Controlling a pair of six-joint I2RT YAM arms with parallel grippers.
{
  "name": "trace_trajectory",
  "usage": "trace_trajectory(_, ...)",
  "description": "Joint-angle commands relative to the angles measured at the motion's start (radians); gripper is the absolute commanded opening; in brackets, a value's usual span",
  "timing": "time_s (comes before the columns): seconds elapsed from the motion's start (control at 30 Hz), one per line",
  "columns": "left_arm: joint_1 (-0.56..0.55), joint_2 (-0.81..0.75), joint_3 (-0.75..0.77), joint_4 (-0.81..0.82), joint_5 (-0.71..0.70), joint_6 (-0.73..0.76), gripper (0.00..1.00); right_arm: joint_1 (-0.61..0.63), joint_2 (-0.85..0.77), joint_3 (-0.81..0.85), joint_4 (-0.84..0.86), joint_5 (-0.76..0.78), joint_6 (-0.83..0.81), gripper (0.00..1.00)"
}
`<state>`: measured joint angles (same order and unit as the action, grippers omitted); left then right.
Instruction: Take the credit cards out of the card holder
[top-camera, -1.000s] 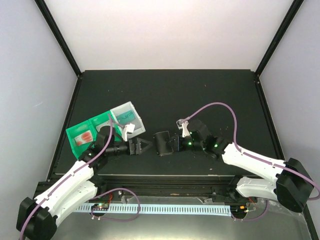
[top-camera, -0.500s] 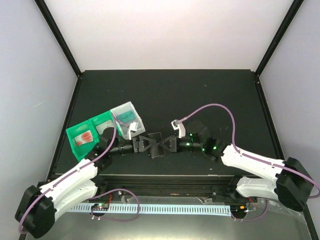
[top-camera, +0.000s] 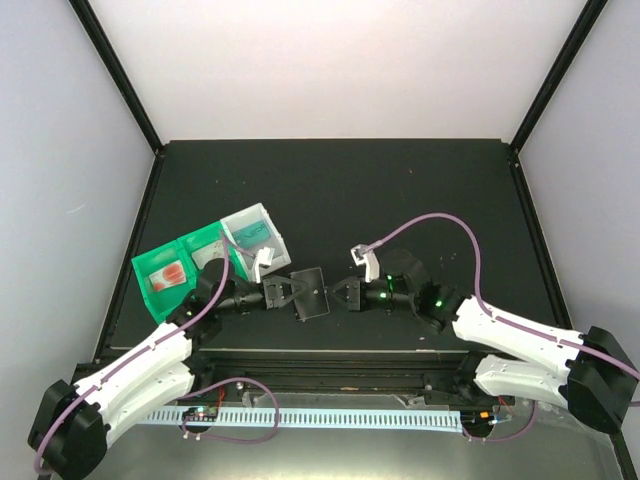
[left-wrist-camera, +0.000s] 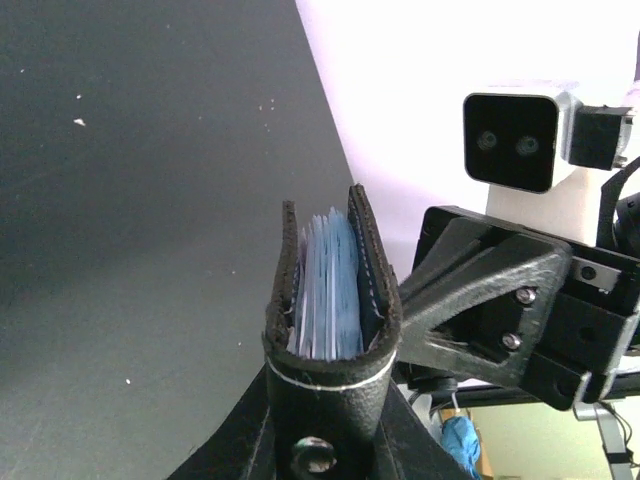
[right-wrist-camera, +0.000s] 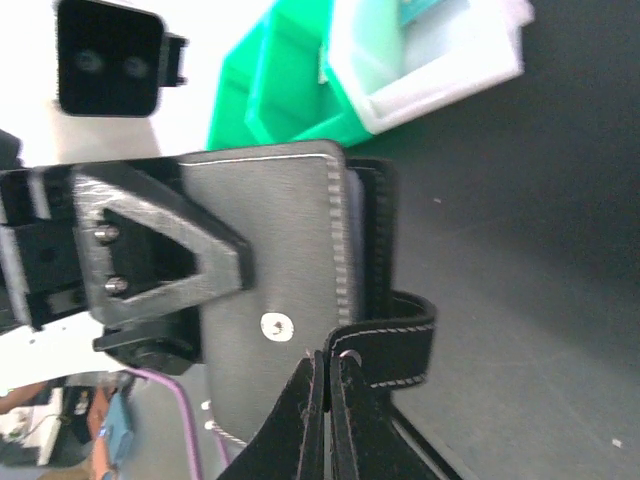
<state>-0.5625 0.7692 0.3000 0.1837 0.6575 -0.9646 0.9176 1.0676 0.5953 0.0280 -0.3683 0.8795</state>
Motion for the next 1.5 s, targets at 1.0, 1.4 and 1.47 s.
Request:
trace_trajectory(1.0, -0.031, 0.191, 0.093, -0.269, -0.11, 0.226, 0.75, -0.002, 0.034, -0.115, -0.074, 0.11, -0.139, 0.01)
trace_trajectory(1.4, -0.038, 0.125, 0.062, -0.35, -0.114, 0.255, 0.77, -0.002, 0.11, -0.059, 0.118, -0.053, -0.062, 0.01)
trace_trajectory(1.47, -0.038, 0.097, 0.04, -0.334, -0.108, 0.244, 0.77, -0.002, 0.118, -0.064, 0.155, -0.073, -0.043, 0.01)
